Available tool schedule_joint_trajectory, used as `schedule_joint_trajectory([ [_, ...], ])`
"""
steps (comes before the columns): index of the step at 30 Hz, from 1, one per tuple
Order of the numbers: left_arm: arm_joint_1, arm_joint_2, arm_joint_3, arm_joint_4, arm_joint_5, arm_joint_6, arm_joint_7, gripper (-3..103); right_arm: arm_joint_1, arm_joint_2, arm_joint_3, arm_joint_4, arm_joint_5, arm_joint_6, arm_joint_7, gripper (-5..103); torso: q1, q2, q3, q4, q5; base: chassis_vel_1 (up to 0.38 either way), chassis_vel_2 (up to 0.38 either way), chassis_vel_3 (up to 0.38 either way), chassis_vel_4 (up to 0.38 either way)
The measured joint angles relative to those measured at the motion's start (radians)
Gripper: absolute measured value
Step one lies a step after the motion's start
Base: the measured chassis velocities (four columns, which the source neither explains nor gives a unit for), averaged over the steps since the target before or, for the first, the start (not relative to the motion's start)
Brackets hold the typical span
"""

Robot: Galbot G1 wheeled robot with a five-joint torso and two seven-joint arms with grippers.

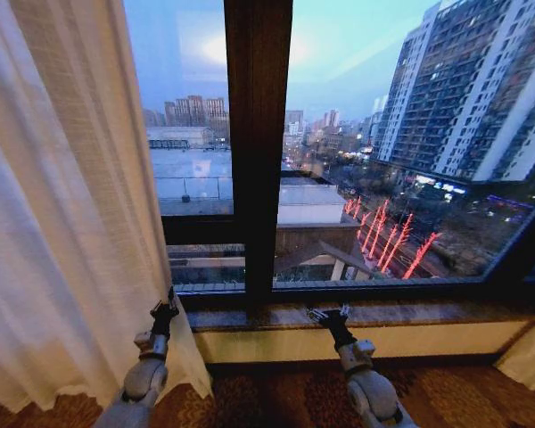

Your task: Open the curtains by pulling them apart, changing their state from closed to fully open.

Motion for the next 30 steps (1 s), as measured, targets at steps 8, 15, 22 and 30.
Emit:
schedule_joint_trajectory([
  [8, 0.007, -0.012, 0.006, -0.001, -0.013, -0.03, -0.015, 0, 0.0, 0.0, 0.0, 0.0, 0.0, 0.0, 0.0, 100, 0.0, 0.0, 0.0, 0.0, -0.0001, 0.0, 0.0, 0.0, 0.0],
  [15, 0.006, -0.014, 0.009, 0.002, -0.013, -0.031, -0.025, 0, 0.0, 0.0, 0.0, 0.0, 0.0, 0.0, 0.0, 100, 0.0, 0.0, 0.0, 0.0, 0.0, 0.0, 0.0, 0.0, 0.0],
  [22, 0.001, -0.02, 0.013, 0.004, -0.012, -0.032, -0.026, 0, 0.0, 0.0, 0.0, 0.0, 0.0, 0.0, 0.0, 100, 0.0, 0.0, 0.0, -0.0001, 0.0, 0.0, 0.0, 0.0, 0.0],
  [30, -0.003, -0.022, 0.014, 0.011, -0.011, -0.031, -0.027, 0, 0.0, 0.0, 0.0, 0.0, 0.0, 0.0, 0.0, 100, 0.0, 0.0, 0.0, -0.0001, -0.0001, 0.011, 0.011, 0.009, 0.013],
])
